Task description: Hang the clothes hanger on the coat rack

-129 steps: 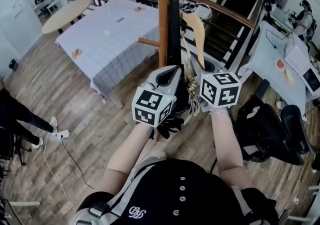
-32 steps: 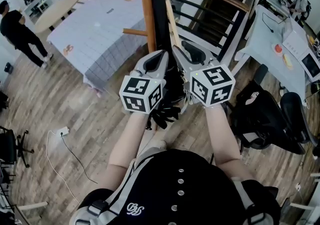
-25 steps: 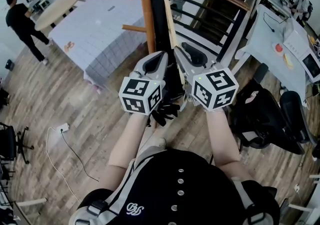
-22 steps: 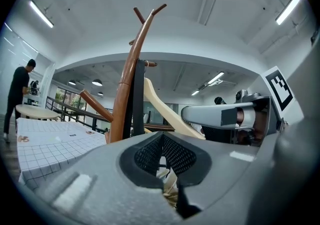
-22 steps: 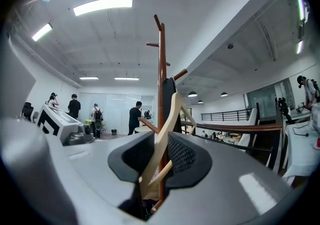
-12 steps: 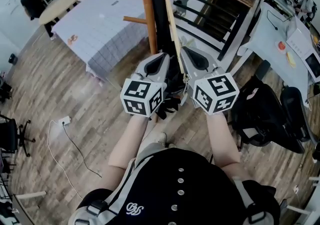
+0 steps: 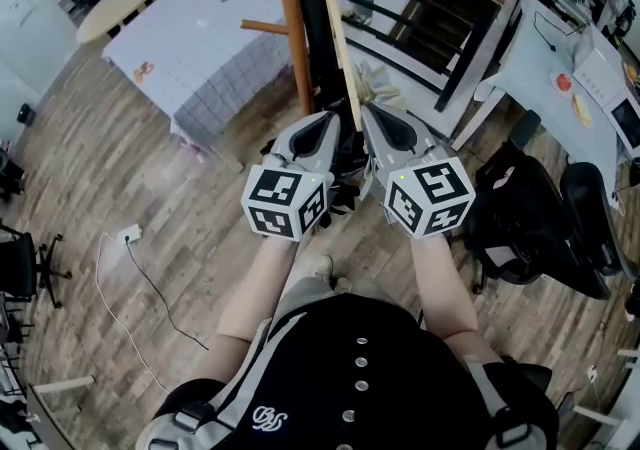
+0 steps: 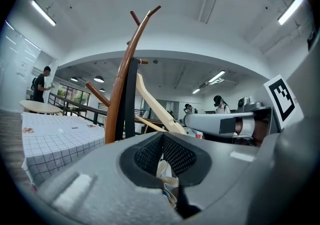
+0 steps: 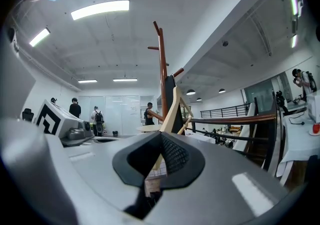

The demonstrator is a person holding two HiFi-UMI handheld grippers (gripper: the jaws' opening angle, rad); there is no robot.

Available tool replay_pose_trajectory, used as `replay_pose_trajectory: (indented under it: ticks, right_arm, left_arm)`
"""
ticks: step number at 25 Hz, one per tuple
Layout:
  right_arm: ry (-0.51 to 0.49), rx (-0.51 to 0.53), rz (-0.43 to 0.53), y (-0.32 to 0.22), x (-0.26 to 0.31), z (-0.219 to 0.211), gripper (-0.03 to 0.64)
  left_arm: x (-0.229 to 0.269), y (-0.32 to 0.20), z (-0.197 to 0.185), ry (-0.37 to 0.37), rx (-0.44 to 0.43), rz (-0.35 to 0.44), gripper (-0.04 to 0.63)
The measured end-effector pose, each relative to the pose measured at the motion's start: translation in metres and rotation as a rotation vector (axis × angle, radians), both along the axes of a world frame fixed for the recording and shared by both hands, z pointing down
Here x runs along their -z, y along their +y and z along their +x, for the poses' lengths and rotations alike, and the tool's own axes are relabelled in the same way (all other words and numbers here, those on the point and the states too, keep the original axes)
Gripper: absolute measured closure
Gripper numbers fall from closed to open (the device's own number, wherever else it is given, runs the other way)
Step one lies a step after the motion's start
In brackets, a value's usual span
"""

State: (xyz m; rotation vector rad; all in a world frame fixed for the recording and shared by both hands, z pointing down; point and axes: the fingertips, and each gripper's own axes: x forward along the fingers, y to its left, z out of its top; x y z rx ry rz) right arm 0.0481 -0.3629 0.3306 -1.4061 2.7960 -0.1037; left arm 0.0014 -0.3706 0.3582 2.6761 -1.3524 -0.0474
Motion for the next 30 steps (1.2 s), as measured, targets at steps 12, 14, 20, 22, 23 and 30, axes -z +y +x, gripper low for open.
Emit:
replay_pose_trajectory:
  ticks: [12, 14, 20, 22, 23, 30]
  right_arm:
    - [0.021, 0.036, -0.035, 0.018, -0.025, 0.003, 0.618]
    - [0.023, 0.043, -0.045, 0.021, -0.03, 0.002, 0.618]
    - [0.036, 0.059, -0.078, 0.026, -0.046, -0.002, 0.618]
    - [0.046, 0.054, -0.091, 0.025, -0.05, -0.001, 0.62]
    - [0.053, 0.052, -0.097, 0.024, -0.052, 0.0, 0.62]
    - [0.066, 0.055, -0.106, 0.023, -0.053, -0.001, 0.62]
  left_arm:
    - [-0.028, 0.018, 0.005, -0.009, -0.017, -0.055, 0.592]
    - [-0.03, 0.019, 0.005, -0.007, -0.019, -0.061, 0.592]
    - [-0.037, 0.025, 0.005, -0.009, -0.027, -0.077, 0.592]
    - [-0.04, 0.026, 0.007, -0.005, -0.031, -0.088, 0.592]
    - [-0.041, 0.026, 0.008, -0.002, -0.032, -0.092, 0.592]
    - [-0.04, 0.025, 0.008, -0.003, -0.033, -0.093, 0.592]
